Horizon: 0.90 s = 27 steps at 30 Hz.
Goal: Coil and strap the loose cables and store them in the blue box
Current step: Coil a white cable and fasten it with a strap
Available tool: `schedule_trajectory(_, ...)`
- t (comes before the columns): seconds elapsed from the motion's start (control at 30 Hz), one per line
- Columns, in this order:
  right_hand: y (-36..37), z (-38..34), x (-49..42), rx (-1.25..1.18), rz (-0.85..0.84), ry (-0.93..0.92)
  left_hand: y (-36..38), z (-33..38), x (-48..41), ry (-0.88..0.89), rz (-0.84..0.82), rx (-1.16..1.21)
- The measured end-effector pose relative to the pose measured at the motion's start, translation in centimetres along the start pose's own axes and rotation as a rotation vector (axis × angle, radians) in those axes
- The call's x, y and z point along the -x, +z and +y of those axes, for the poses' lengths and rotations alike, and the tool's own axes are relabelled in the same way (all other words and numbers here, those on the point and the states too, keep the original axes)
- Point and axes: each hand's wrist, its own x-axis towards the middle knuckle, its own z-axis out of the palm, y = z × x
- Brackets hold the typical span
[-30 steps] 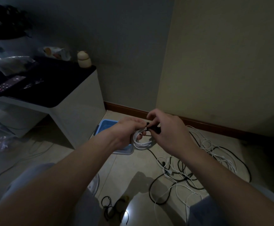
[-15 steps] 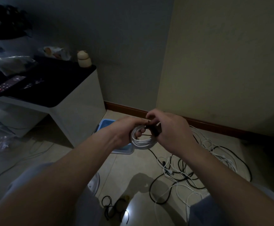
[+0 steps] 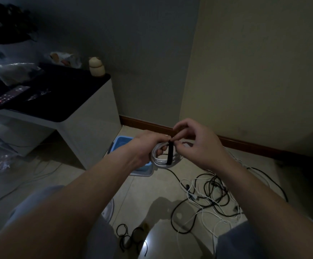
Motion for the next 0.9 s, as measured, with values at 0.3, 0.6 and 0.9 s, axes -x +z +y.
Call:
schedule_trajectory(0.3,0.5,0.8,-0.5,-0.031,-0.008,0.049,1.2,0.1,0.7,0.062,0.030,-0.033)
schedule_trajectory(0.6,0.6,1.0,-0.9,0.096,-0.035,-0.013,1.5,0.4,1.1,0.041,0.032,-0.040)
schedule_trajectory(0.9,0.5,0.8,-0.8,0.146,-0.093,-0.058,1.3,0.4,1.1,-0.020,-0.025,0.012)
